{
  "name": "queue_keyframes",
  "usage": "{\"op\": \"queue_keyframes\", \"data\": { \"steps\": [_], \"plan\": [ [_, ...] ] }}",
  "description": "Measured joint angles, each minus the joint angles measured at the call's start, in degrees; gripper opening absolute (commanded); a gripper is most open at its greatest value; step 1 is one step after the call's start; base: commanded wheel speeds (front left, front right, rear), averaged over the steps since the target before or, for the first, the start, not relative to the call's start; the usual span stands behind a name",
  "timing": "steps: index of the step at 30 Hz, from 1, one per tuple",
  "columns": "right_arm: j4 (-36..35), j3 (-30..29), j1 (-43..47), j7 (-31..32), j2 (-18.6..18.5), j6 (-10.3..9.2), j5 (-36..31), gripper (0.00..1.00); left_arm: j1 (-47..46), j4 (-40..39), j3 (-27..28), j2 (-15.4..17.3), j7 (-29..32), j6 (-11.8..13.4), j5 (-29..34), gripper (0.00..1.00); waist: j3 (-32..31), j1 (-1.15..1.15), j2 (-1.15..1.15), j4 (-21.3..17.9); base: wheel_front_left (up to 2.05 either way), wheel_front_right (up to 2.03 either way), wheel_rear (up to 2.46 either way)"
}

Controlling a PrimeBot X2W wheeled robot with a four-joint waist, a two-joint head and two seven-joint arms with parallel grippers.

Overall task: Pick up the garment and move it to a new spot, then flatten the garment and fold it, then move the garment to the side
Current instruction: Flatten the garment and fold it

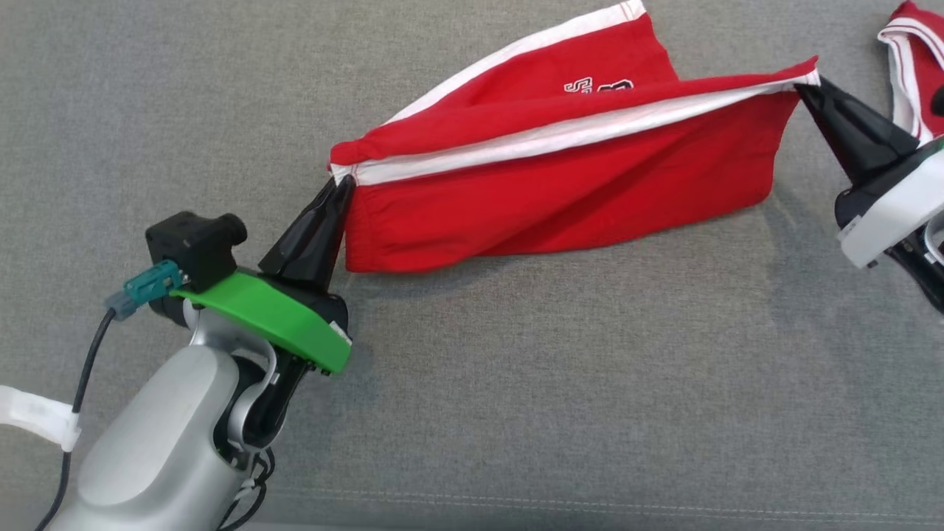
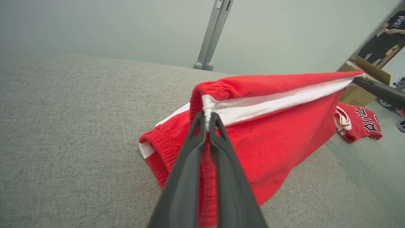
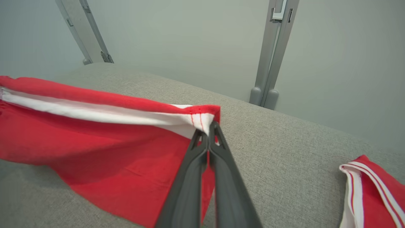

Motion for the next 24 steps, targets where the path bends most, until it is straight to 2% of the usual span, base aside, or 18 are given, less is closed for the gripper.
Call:
{"op": "queue_keyframes", "data": {
  "steps": [3,8,15,24],
  "plan": [
    [1.0,-0.4,-2.8,2.8,-0.7,-0.56,0.0,0.00,-2.6,0.2,-0.6,-1.1,0.5,0.1,0.9,0.00,2.0,0.00,0.00,1.1,0.00,0.00,0.00],
    [1.7,-1.2,-8.3,6.3,-1.6,-0.60,-0.8,0.00,-6.4,0.8,-0.2,-3.2,0.5,1.1,1.7,0.00,5.5,0.00,0.00,3.1,0.00,0.00,0.00],
    [4.4,-1.1,-14.0,10.9,-2.3,-0.62,-2.2,0.00,-9.8,3.3,-0.8,-6.4,0.4,1.1,2.9,0.00,9.5,0.00,0.00,6.6,0.00,0.00,0.00],
    [7.7,-0.2,-19.8,14.4,-2.7,-0.60,-4.3,0.00,-13.4,6.4,-1.3,-9.6,-0.7,1.1,3.8,0.00,13.1,0.01,0.00,11.1,0.00,0.00,0.00]
  ]
}}
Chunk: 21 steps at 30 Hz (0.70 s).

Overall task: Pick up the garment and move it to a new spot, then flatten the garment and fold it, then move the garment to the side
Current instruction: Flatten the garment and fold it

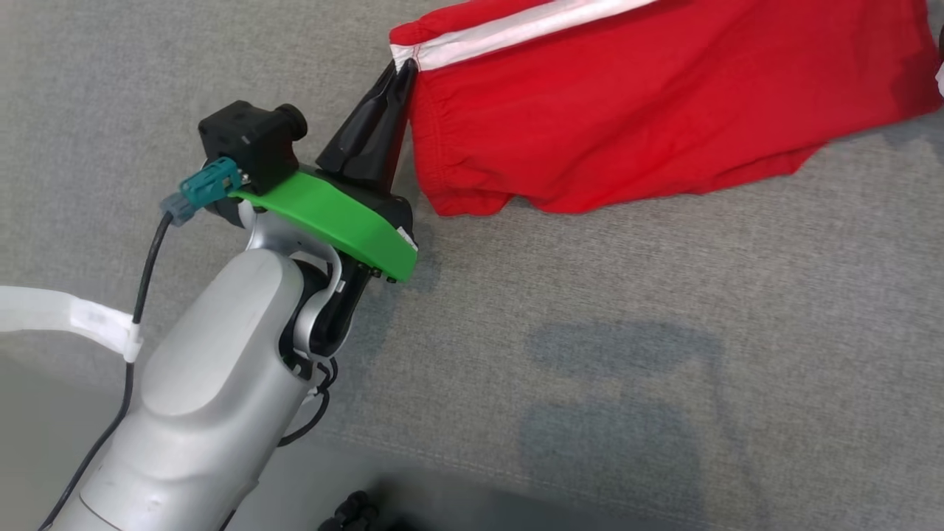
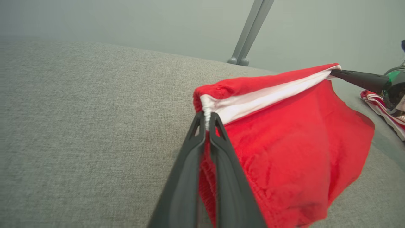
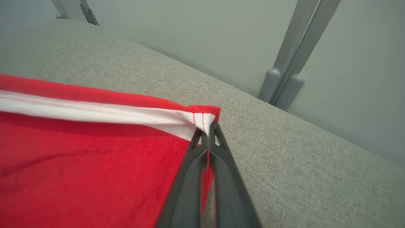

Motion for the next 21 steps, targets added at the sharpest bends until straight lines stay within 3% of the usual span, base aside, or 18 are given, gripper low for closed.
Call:
{"op": "queue_keyframes", "data": {
  "steps": [6,8,9,10,11,12,13,21],
  "plan": [
    [2.7,1.2,-1.1,0.8,2.0,0.00,-0.6,0.00,-0.2,2.3,-0.3,-0.6,-0.7,0.0,0.5,0.00,1.2,0.00,0.00,1.8,0.00,0.00,0.00],
    [3.3,1.3,-1.6,1.0,2.5,0.01,-0.6,0.14,-0.5,3.2,-0.3,-0.7,-1.0,0.0,0.5,0.00,1.2,0.00,0.00,2.0,0.00,0.00,0.00],
    [3.6,1.5,-1.8,1.0,2.8,0.01,-0.7,0.44,-0.6,3.6,-0.3,-0.7,-1.0,0.0,0.5,0.00,1.2,0.00,0.00,2.0,0.00,0.00,0.00],
    [3.9,1.7,-2.0,0.9,3.2,0.01,-0.9,0.57,-0.8,3.9,-0.3,-0.7,-1.0,0.0,0.5,0.00,1.2,0.00,0.00,1.9,0.00,0.00,0.00],
    [4.3,2.0,-2.2,0.9,3.6,0.02,-1.3,1.00,-0.9,4.3,-0.2,-0.7,-1.2,0.0,0.6,0.33,1.1,0.00,0.00,1.9,0.00,0.00,0.00],
    [4.7,2.2,-2.2,0.8,4.0,0.02,-1.7,1.00,-0.9,4.9,-0.2,-0.7,-1.3,0.0,0.6,0.60,0.9,0.00,0.00,1.8,0.00,0.00,0.00],
    [5.2,2.3,-2.2,0.5,4.5,0.02,-1.8,1.00,-0.9,5.5,-0.3,-0.7,-1.5,0.0,0.6,1.00,0.7,0.00,0.00,1.7,0.00,0.00,0.00],
    [8.3,2.1,-2.2,-2.9,6.4,0.00,-1.8,1.00,-0.9,8.5,-0.1,-0.6,-2.4,-0.6,1.0,1.00,-1.3,0.00,0.00,0.5,0.00,0.00,0.00]
  ]
}}
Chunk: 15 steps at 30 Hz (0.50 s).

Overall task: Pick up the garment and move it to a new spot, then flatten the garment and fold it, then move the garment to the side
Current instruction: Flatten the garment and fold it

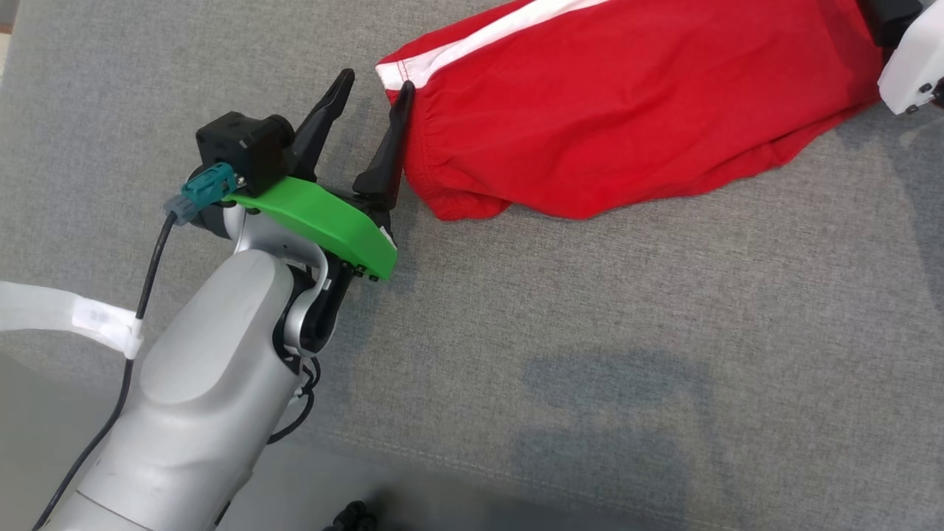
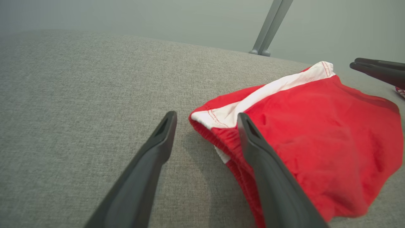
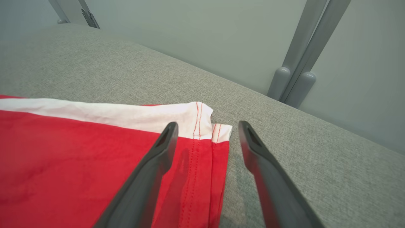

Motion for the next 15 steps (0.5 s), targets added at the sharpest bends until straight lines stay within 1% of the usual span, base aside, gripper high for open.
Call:
{"op": "queue_keyframes", "data": {
  "steps": [2,6,8,15],
  "plan": [
    [0.7,-0.3,0.2,-1.1,0.9,-0.04,0.3,1.00,0.0,0.8,0.0,0.3,-0.1,-0.1,0.1,1.00,-0.7,0.00,0.00,-0.4,0.00,0.00,0.00],
    [2.6,-1.9,2.3,-2.9,2.6,-1.29,2.7,1.00,0.3,1.7,0.3,1.3,-0.6,-0.5,0.6,1.00,-2.4,0.00,0.00,-1.2,0.00,0.00,0.00],
    [3.1,-2.2,3.1,-3.3,2.9,-1.45,3.5,1.00,0.4,1.9,0.3,1.6,-0.6,-0.5,0.8,1.00,-2.8,0.00,0.00,-1.4,0.00,0.00,0.00],
    [7.4,-3.8,7.6,-3.8,6.1,-2.07,8.0,1.00,3.4,2.3,-0.3,1.8,-1.1,-0.6,1.5,1.00,-6.0,0.00,0.00,-2.3,0.00,0.00,0.00]
  ]
}}
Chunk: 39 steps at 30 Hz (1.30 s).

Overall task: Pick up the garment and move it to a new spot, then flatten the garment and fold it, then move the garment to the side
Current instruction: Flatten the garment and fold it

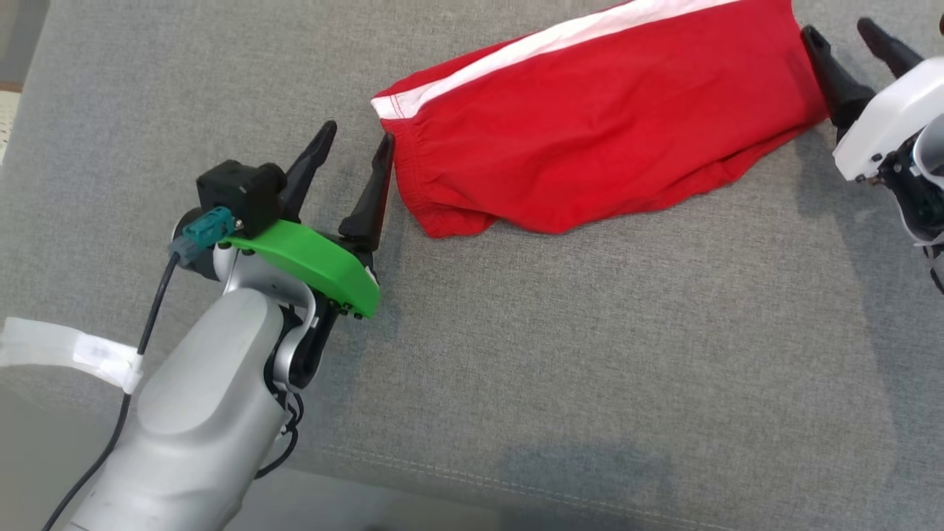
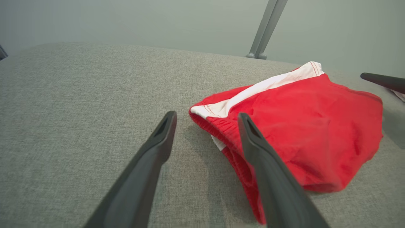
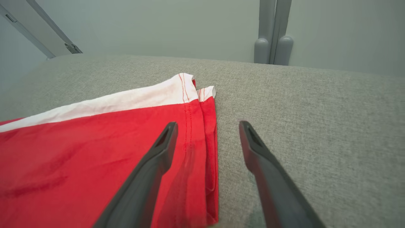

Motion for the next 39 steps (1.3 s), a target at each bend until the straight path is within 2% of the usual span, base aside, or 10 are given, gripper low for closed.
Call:
{"op": "queue_keyframes", "data": {
  "steps": [12,22,32,33,34,35,39],
  "plan": [
    [5.1,-2.8,2.2,2.3,2.6,-1.52,5.5,1.00,2.7,-1.4,-0.9,-0.2,-0.3,-0.1,0.0,1.00,-3.0,0.00,0.00,1.8,0.00,0.00,0.00],
    [8.5,-3.1,2.1,4.6,3.7,-4.79,5.8,1.00,4.3,-1.9,-0.6,-0.1,-0.5,0.0,0.0,1.00,-3.3,0.00,0.00,3.0,0.00,0.00,0.00],
    [10.3,-3.3,2.1,8.9,5.4,-4.89,9.2,1.00,5.0,-2.4,-0.3,-0.1,-0.7,0.1,0.0,1.00,-3.8,0.00,0.00,3.3,0.00,0.00,0.00],
    [10.4,-3.3,2.1,9.2,5.7,-4.80,9.5,0.49,5.0,-2.5,-0.3,-0.1,-0.7,0.1,0.0,1.00,-3.8,0.00,0.00,3.2,0.00,0.00,0.00],
    [10.4,-3.5,2.1,9.2,6.1,-4.49,9.8,0.29,5.0,-2.5,-0.2,-0.1,-0.7,0.1,0.0,1.00,-3.9,0.00,0.00,3.2,0.00,0.00,0.00],
    [10.5,-3.7,2.1,9.3,6.6,-4.34,10.2,0.00,5.0,-2.5,-0.1,-0.1,-0.7,0.1,0.0,1.00,-4.0,0.00,0.00,3.2,0.00,0.00,0.00],
    [11.0,-3.6,2.7,9.7,8.8,-3.31,11.4,0.00,5.3,-2.4,0.3,0.0,-0.7,0.1,0.3,1.00,-4.8,0.00,0.00,2.9,0.00,0.00,0.00]
  ]
}}
